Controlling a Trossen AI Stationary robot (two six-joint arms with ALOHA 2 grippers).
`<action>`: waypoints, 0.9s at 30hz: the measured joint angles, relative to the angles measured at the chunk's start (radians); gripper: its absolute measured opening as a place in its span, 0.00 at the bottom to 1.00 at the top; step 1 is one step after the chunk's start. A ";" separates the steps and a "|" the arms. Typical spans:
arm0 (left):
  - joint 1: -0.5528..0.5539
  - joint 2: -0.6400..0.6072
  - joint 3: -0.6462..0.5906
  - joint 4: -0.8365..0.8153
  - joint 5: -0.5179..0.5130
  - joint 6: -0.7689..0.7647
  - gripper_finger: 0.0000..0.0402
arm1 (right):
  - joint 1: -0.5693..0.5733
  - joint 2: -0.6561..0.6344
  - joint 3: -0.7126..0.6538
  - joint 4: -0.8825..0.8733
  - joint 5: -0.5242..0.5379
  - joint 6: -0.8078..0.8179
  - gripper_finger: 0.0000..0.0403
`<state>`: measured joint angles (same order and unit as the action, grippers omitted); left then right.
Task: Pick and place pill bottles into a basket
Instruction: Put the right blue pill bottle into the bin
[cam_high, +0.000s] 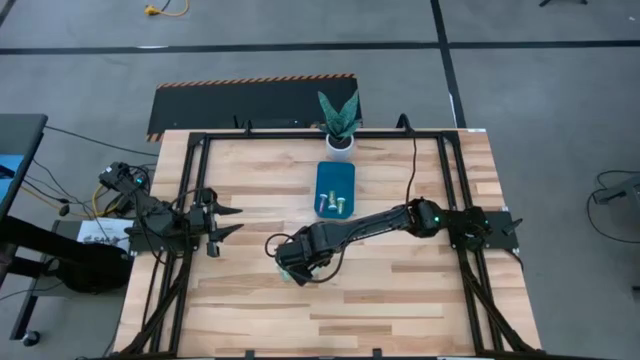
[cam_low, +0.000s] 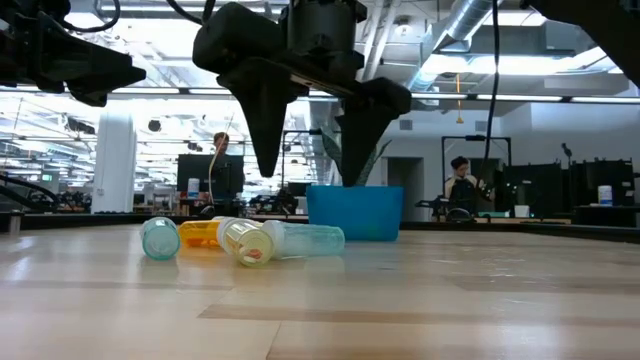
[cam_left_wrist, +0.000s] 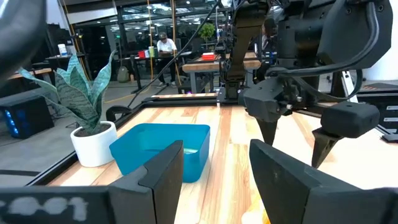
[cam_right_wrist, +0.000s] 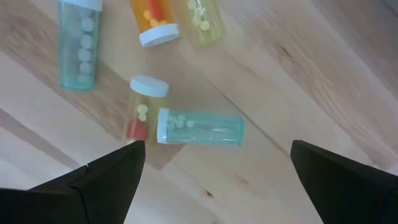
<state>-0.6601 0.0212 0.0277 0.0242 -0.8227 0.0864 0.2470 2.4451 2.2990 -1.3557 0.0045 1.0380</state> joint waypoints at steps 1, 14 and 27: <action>0.000 0.000 0.000 0.000 0.000 0.000 0.44 | 0.000 0.000 0.000 0.002 0.005 0.007 0.99; 0.000 0.000 0.000 0.000 0.000 0.000 0.44 | 0.013 0.013 0.000 0.025 0.056 0.031 0.98; 0.000 0.000 0.000 0.000 0.000 0.000 0.44 | 0.017 0.022 -0.039 0.067 0.043 0.009 0.97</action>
<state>-0.6601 0.0216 0.0277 0.0242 -0.8227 0.0868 0.2636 2.4670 2.2604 -1.2883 0.0476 1.0474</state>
